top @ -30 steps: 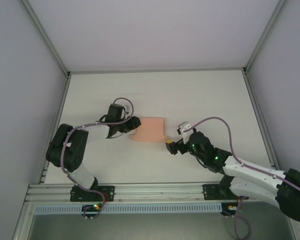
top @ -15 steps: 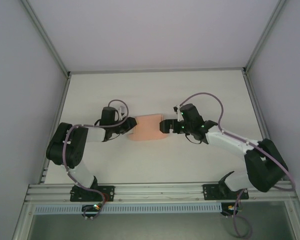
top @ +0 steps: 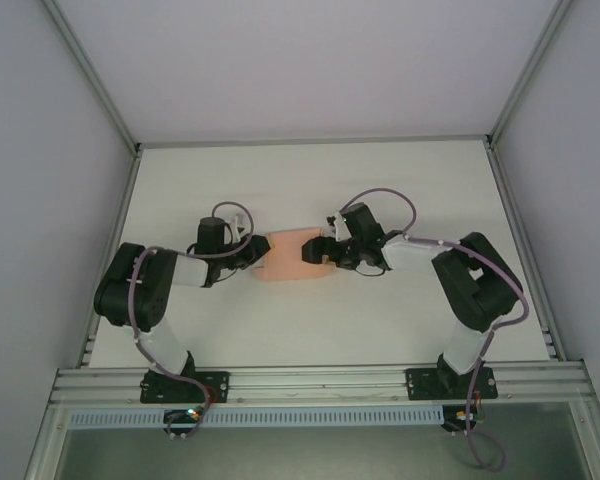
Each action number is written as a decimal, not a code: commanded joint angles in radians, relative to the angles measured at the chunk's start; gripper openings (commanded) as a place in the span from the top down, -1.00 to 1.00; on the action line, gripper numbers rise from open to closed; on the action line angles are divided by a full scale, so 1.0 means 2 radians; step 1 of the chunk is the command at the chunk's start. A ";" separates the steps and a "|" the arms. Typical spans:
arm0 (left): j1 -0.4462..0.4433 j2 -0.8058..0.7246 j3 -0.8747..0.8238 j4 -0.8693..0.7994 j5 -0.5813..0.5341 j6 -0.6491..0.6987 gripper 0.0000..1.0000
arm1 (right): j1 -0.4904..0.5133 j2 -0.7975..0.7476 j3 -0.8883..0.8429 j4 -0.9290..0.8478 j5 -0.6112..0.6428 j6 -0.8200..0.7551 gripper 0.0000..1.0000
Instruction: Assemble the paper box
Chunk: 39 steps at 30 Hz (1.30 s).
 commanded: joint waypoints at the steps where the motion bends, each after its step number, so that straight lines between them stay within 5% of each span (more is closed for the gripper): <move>1: 0.003 0.037 -0.027 -0.062 -0.030 -0.007 0.58 | -0.003 0.021 0.010 0.079 -0.076 0.030 -0.70; 8: -0.004 0.012 -0.019 -0.053 -0.025 0.003 0.45 | -0.015 0.005 -0.014 0.139 -0.098 0.060 0.06; 13: -0.036 -0.058 0.016 -0.135 -0.064 0.056 0.13 | -0.025 -0.036 -0.049 0.154 -0.101 0.064 0.08; 14: -0.048 -0.078 0.034 -0.178 -0.090 0.081 -0.04 | -0.028 -0.047 -0.057 0.151 -0.098 0.065 0.08; 16: -0.079 -0.113 0.070 -0.263 -0.159 0.134 -0.94 | -0.035 -0.068 -0.071 0.142 -0.089 0.065 0.07; 17: -0.100 -0.132 0.090 -0.306 -0.210 0.165 -1.00 | -0.041 -0.079 -0.077 0.133 -0.084 0.068 0.07; 20: -0.176 -0.167 0.136 -0.376 -0.371 0.256 -1.00 | -0.066 -0.106 -0.090 0.105 -0.086 0.098 0.11; 22: -0.221 -0.181 0.150 -0.372 -0.426 0.313 -1.00 | -0.087 -0.123 -0.092 0.073 -0.097 0.129 0.15; 28: -0.289 -0.221 0.132 -0.298 -0.367 0.521 -1.00 | -0.139 -0.182 -0.077 -0.045 -0.136 0.162 0.16; 31: -0.323 -0.236 0.134 -0.348 -0.331 0.667 -1.00 | -0.166 -0.215 -0.063 -0.117 -0.164 0.182 0.16; 39: -0.340 -0.226 0.170 -0.398 -0.340 0.809 -1.00 | -0.188 -0.254 -0.054 -0.182 -0.226 0.254 0.22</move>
